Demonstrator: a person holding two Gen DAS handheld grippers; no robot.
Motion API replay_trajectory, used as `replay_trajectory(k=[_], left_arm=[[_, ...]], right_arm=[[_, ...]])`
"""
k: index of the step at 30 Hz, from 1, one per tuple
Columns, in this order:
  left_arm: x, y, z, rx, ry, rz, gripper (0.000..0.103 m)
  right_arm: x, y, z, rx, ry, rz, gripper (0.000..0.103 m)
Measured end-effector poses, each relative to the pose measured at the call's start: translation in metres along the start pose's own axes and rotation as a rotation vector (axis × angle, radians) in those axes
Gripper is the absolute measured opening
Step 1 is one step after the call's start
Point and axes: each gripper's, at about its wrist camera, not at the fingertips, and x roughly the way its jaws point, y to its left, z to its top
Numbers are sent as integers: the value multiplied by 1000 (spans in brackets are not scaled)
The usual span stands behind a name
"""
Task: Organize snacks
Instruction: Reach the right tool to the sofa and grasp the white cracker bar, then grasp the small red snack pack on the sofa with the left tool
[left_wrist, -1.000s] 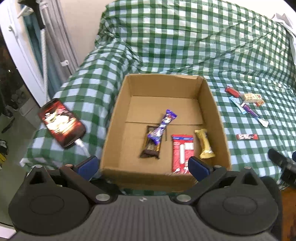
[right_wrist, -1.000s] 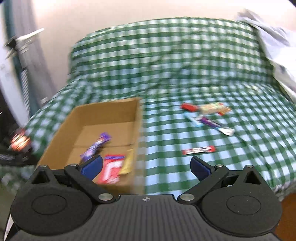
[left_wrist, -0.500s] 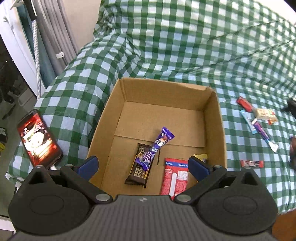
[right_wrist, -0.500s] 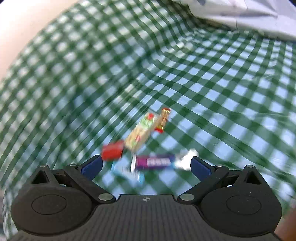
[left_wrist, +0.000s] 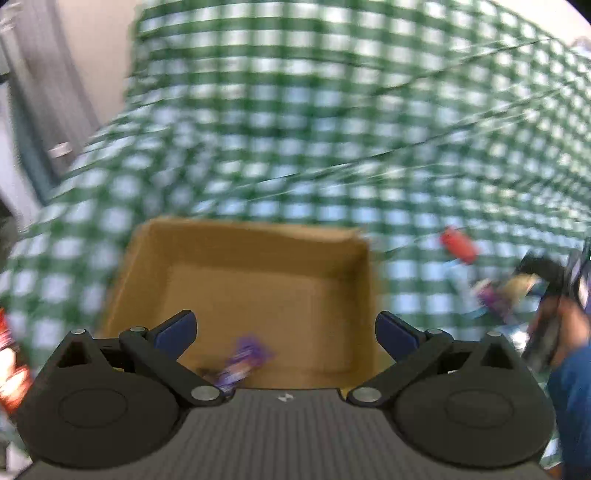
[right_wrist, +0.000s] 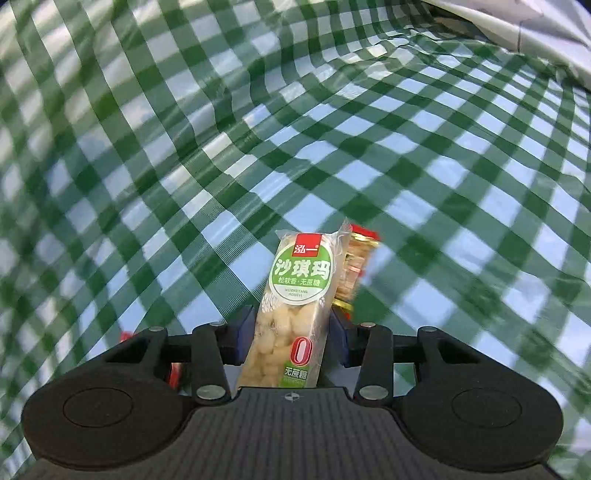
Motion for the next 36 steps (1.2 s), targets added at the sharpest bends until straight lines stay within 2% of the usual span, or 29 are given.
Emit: replay_trajectory(k=[2,4,7,10,13,16,18,19,22,23,25,27,29,32,36], left_arm=[[18,-31,18,6,10,-66,103],[40,-64,37,-3,34,-123,103],[84,-115,65,-18,57,-184,103],[139,-166,82,-22,89,-223,103],[200,-213,97,-10,171,-236,103],[247,-244,100,18,226,-211,103],[271,-257,98,28,253,-166,103],[283,-263,98,38,256,-154,103],[312,-273,96,83,333,-130,103],[315,-274,94,104,330,-114,101],[301,-277,90,138,259,-102,70],[284,-278,90,177,225,-139,14],[267,-274,91,190,210,-180,10],[233,-264,86,242,130,-179,8],[177,-237,73,272,44,-202,7]], right_arm=[[-24,-31,3,29,-6,28,45],[-51,-65,7,23,-48,29,45],[-77,-111,12,-26,-109,-47,45],[-81,-150,10,-39,-99,-105,45],[-74,-171,4,-45,-72,-140,45],[-68,-179,0,-39,-65,-128,45],[-65,-180,0,-39,-67,-121,45],[-64,-181,0,-40,-69,-118,45],[-65,-181,-1,-49,-75,-101,47],[-66,-181,-2,-59,-77,-98,47],[-66,-179,-3,-89,-80,-98,46],[-67,-177,-3,-108,-83,-111,41],[-69,-177,-2,-95,-76,-99,39],[-80,-175,-2,-64,-65,-67,39],[-114,-161,-4,-75,-103,-22,39]])
